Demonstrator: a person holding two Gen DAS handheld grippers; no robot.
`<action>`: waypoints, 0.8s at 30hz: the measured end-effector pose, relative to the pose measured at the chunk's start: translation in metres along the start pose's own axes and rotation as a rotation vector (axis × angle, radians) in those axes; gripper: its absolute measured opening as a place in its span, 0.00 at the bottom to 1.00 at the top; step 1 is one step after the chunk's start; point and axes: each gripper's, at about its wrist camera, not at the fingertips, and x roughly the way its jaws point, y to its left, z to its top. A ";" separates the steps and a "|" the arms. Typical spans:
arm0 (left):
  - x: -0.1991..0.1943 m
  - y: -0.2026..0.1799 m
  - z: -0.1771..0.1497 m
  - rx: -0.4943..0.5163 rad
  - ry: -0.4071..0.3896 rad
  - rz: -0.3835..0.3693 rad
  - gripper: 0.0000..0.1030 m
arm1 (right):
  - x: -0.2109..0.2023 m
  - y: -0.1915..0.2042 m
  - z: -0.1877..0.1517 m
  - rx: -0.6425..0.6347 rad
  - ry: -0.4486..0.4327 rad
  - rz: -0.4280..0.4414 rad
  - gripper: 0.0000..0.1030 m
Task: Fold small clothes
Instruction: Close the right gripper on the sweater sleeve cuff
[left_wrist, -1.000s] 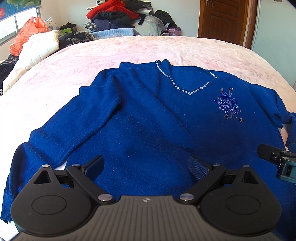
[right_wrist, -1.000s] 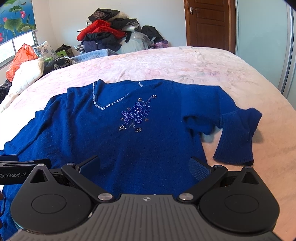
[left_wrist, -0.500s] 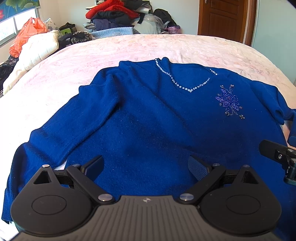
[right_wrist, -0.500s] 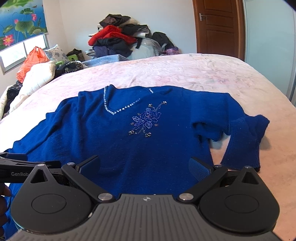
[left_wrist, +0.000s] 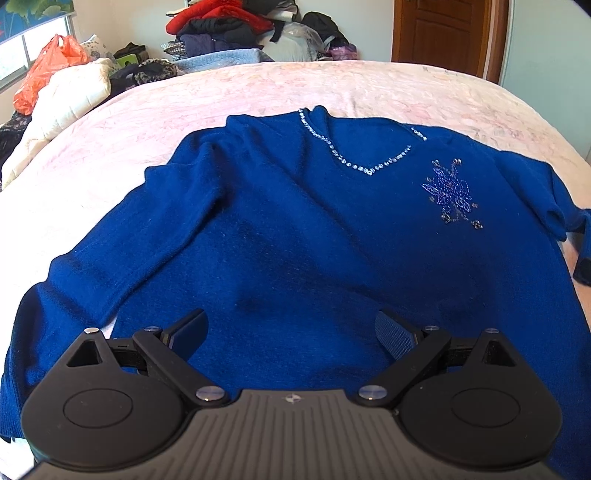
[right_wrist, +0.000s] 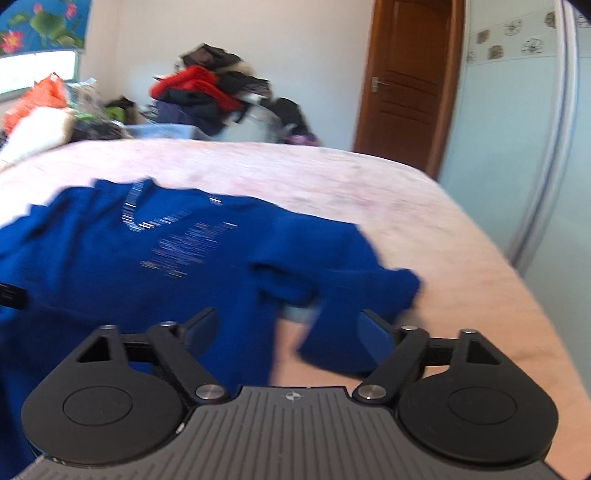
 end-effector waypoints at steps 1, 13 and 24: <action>0.000 -0.002 -0.001 0.007 0.000 0.002 0.95 | 0.005 -0.006 -0.002 0.009 0.009 -0.002 0.70; 0.003 -0.005 -0.002 0.037 0.008 0.018 0.95 | 0.052 -0.019 -0.006 0.100 0.066 -0.071 0.36; 0.005 -0.003 -0.001 0.031 0.011 0.018 0.95 | -0.008 -0.191 -0.026 0.731 -0.043 0.069 0.09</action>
